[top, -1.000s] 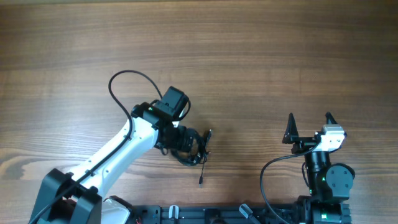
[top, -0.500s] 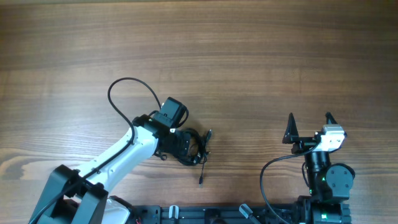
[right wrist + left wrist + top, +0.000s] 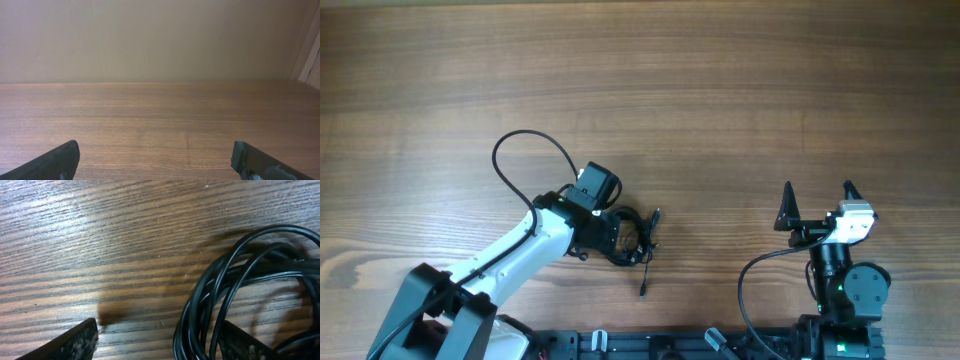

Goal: Untangle cables
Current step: 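Close the left gripper on the cable bundle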

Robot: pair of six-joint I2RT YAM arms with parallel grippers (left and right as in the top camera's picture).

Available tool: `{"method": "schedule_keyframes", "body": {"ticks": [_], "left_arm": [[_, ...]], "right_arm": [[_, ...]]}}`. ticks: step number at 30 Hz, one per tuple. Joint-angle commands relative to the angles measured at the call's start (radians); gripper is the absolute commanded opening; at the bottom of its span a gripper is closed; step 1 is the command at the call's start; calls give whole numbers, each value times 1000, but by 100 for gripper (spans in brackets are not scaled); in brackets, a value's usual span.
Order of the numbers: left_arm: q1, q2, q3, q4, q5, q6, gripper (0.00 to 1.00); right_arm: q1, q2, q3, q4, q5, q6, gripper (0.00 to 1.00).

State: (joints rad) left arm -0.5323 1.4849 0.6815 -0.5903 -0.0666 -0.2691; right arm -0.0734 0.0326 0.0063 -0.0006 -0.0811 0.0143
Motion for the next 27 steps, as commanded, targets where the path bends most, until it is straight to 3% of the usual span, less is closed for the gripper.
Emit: {"method": "schedule_keyframes", "body": {"ticks": [1, 11, 13, 16, 22, 27], "left_arm": [[-5, 5, -9, 6, -14, -9, 79], [-5, 116, -9, 34, -10, -9, 74], [-5, 124, -9, 41, -10, -9, 60], [-5, 124, -9, 50, -10, -9, 4], [-5, 124, -8, 102, 2, -8, 4], [-5, 94, 58, 50, -25, -8, 4]], "right_arm": [[-2, -9, -1, 2, 13, 12, 100], [-2, -9, -1, 2, 13, 12, 100], [-2, -9, -1, 2, 13, 12, 100], [-2, -9, -1, 2, 13, 12, 100], [-2, -9, -1, 2, 13, 12, 100], [-2, -9, -1, 2, 13, 13, 100]]}}
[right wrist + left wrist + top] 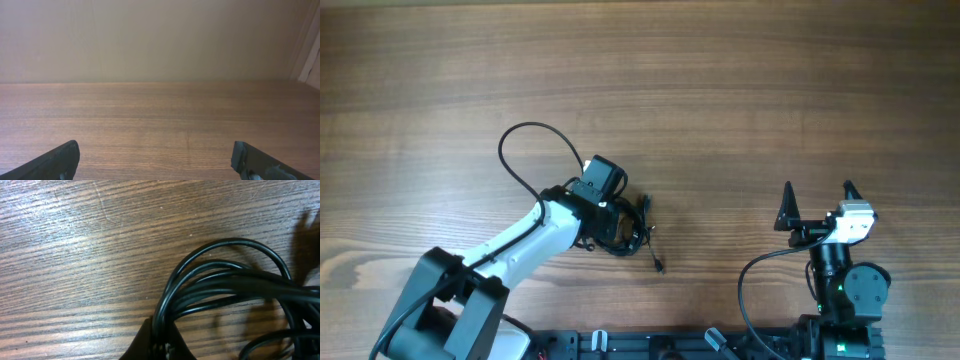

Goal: Untangle cables

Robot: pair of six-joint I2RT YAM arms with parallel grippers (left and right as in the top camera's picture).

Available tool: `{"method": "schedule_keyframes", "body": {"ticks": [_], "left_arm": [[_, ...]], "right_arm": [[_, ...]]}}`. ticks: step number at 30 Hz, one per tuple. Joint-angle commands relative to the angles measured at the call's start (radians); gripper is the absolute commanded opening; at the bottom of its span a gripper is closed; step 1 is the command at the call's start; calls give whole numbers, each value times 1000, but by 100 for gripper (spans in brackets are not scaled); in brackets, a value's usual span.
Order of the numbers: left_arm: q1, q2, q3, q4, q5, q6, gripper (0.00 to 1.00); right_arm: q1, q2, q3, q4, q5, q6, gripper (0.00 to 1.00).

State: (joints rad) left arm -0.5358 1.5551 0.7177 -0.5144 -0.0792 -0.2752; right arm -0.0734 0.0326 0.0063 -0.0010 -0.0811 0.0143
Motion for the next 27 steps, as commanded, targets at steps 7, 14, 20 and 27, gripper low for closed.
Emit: {"method": "schedule_keyframes", "body": {"ticks": [7, 14, 20, 27], "left_arm": [[-2, -222, 119, -50, -84, 116, 4], [-2, -489, 119, -18, -139, 167, 4], [-2, -625, 119, -2, -139, 163, 4], [-2, -672, 119, 17, -138, 79, 4]], "right_arm": [[-2, -9, -1, 3, 16, 11, 99], [-2, -9, -1, 6, 65, 12, 100], [-3, -9, -1, 29, 93, 8, 100], [-2, -9, 0, 129, -131, 148, 100]]}}
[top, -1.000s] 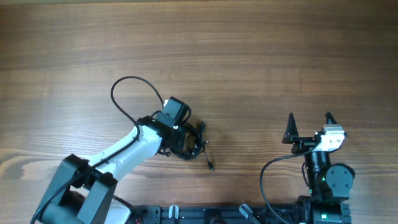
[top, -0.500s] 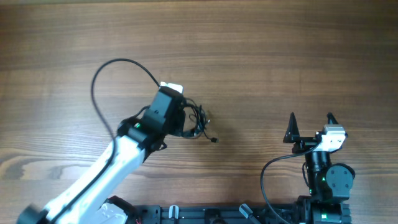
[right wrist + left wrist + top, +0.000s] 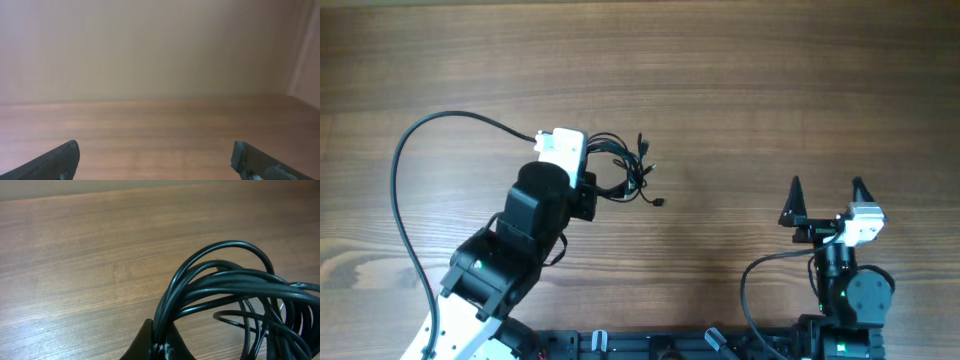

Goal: Untangle cables

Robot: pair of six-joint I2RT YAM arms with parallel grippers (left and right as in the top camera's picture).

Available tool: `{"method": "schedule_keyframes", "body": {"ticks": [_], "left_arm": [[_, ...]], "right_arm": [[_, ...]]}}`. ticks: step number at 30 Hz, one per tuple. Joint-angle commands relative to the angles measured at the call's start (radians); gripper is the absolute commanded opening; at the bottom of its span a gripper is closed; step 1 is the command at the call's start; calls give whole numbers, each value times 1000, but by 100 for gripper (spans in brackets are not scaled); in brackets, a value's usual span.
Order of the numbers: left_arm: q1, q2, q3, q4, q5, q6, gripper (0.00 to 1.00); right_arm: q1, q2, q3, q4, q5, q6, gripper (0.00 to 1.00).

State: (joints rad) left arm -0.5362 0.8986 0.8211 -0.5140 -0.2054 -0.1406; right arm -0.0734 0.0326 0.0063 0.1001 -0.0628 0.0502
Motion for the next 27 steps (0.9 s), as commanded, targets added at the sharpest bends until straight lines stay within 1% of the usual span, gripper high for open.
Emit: {"method": "schedule_keyframes", "body": {"ticks": [1, 4, 5, 8, 12, 16, 18, 21, 23, 27], "left_arm": [[-2, -15, 16, 18, -13, -80, 4], [-2, -15, 16, 33, -2, -138, 4], [-2, -15, 16, 58, 31, -161, 4], [-2, -15, 16, 93, 87, -164, 4], [-2, -15, 16, 130, 97, -219, 4], [-2, -15, 16, 161, 188, -223, 4], [-2, -15, 16, 181, 230, -262, 4], [-2, -15, 16, 209, 297, -271, 4], [-2, -14, 16, 228, 318, -328, 4], [-2, -12, 16, 278, 377, -400, 4]], "right_arm": [[-2, -9, 3, 25, -197, 139, 100], [-2, -9, 33, -27, -301, 170, 100], [-3, -9, 83, -101, -348, 170, 100], [-2, -4, 157, -170, -396, 166, 100], [-2, 45, 278, -248, -469, 157, 100], [-2, 184, 462, -376, -569, 75, 100], [-2, 278, 569, -467, -602, 52, 100], [-2, 404, 706, -591, -663, 11, 100], [-2, 483, 791, -673, -680, -7, 100], [-2, 626, 947, -849, -679, -61, 100]]}}
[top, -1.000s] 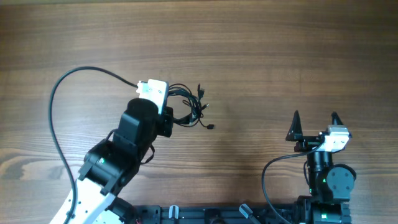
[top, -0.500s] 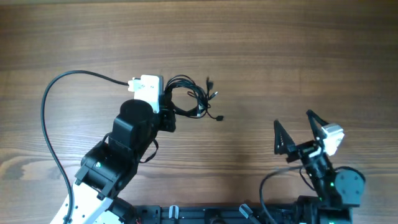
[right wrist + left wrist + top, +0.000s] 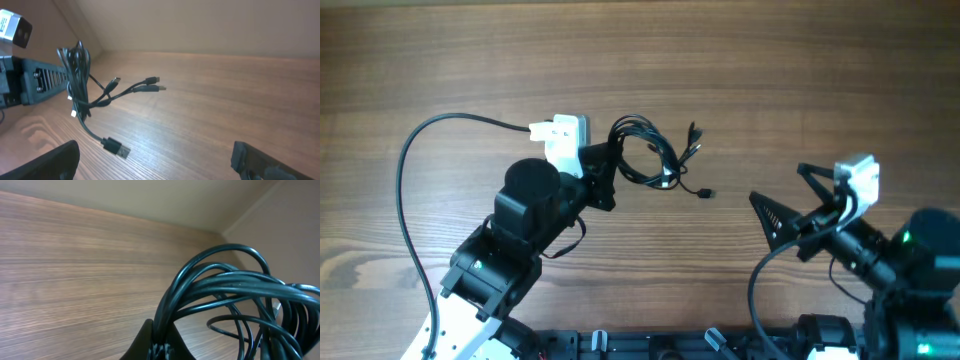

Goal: Untangle cables

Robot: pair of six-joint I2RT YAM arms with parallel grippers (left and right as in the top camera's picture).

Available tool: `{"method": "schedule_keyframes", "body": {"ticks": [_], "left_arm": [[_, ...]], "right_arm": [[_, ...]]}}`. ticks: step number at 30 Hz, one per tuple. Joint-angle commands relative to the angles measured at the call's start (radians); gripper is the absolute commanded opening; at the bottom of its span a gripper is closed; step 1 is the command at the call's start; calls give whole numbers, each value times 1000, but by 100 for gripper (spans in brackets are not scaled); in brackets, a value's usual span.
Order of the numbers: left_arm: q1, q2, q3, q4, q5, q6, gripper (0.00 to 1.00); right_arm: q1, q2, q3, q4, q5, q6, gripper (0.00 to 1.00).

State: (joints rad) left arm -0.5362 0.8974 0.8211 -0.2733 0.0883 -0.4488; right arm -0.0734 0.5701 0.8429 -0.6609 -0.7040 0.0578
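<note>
A coiled bundle of black cable (image 3: pixel 645 155) hangs above the table, with my left gripper (image 3: pixel 608 172) shut on its strands. In the left wrist view the loops (image 3: pixel 225 285) rise from between the closed fingers (image 3: pixel 160 347). The right wrist view shows the bundle (image 3: pixel 77 85) dangling with a USB plug (image 3: pixel 115 147) lowest and several small connectors (image 3: pixel 152 82) sticking out sideways. My right gripper (image 3: pixel 790 200) stands open, pointing left at the bundle from a short distance, nothing between its fingers (image 3: pixel 155 162).
The wooden table (image 3: pixel 770 60) spreads under both arms. The left arm's own grey cable (image 3: pixel 430 140) arcs out to the left. A black rail (image 3: pixel 650 345) runs along the front edge.
My left gripper has shifted right with the bundle, whose ends now hang free. The right arm has turned from facing the far side to facing left toward the bundle.
My left gripper stood open over the coil lying on the table near the front. Then it was shut on the coil's strands. Then it held the coil lifted farther back. Now the coil hangs mid-table and the open right gripper faces it.
</note>
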Motion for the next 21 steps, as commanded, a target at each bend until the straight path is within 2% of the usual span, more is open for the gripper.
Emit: {"method": "schedule_keyframes", "body": {"ticks": [1, 6, 9, 13, 17, 21], "left_arm": [[-2, -11, 16, 45, 94, -98, 4], [-6, -10, 16, 97, 121, -161, 4], [-23, 11, 16, 201, 201, -170, 4], [-60, 50, 16, 256, 211, -222, 4], [-109, 100, 16, 286, 211, -274, 4], [-128, 118, 16, 297, 206, -290, 4]], "right_arm": [[-2, 107, 131, -113, -39, -82, 100], [-2, 201, 225, -204, -52, -112, 100], [-2, 205, 227, -145, -69, -97, 100], [-2, 205, 227, -83, -163, -28, 100], [-2, 205, 227, -113, -325, -229, 98], [-2, 205, 227, -148, -379, -326, 90]]}}
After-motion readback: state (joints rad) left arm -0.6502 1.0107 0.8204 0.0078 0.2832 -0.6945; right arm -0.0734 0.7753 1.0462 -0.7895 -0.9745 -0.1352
